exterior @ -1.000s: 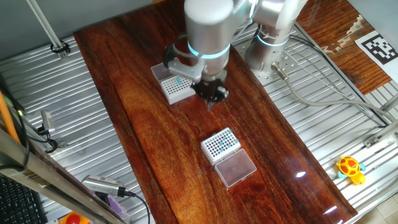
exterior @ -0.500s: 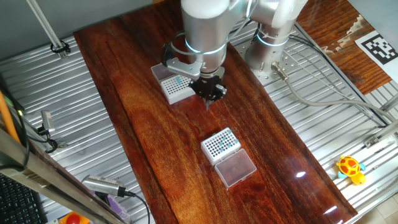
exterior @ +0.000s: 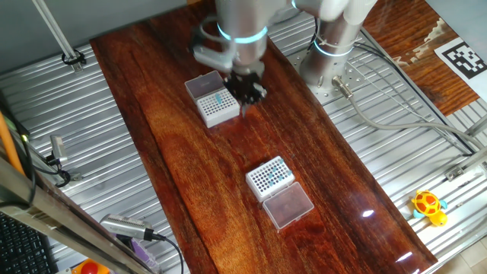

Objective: Transfer all medium pipette tips from one holder to another

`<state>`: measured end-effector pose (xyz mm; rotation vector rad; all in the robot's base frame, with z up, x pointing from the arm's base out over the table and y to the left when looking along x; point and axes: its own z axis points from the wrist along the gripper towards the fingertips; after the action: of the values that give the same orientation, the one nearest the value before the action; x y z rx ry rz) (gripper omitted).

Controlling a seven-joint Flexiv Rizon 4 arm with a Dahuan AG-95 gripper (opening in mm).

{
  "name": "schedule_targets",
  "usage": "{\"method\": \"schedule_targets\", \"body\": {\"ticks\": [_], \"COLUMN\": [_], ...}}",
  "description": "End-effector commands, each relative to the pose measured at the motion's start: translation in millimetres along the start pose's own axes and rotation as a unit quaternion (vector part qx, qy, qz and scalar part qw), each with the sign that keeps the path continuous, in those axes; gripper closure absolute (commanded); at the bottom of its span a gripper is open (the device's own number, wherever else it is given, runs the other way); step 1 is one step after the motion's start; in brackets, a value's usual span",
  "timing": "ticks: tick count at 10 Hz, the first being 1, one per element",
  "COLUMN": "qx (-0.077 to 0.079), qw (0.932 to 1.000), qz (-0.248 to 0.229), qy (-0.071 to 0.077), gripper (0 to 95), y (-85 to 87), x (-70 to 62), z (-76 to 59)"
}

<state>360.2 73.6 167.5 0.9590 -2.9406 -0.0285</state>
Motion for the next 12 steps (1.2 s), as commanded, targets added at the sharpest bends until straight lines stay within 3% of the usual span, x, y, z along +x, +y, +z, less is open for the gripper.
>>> {"method": "schedule_targets", "body": {"ticks": [1,3,4,5,9,12], "qx": [-0.006,-0.008,-0.019,-0.013,-0.007,-0.009], "qw": [0.9997,0.9976,0.9961,0.9954,0.9972,0.9965], "qz": [0.025,0.068,0.086,0.095,0.074,0.083], "qy": [0.001,0.003,-0.007,-0.008,-0.003,-0.001], "gripper": [95.0,95.0,95.0,95.0,95.0,95.0], "y": [0.8,0.8,2.4,-2.6,-49.6,-50.8], "x": [-2.4,-2.4,-5.6,-3.1,20.9,23.5], "z": [1.1,1.1,3.1,4.9,0.8,-0.9]}}
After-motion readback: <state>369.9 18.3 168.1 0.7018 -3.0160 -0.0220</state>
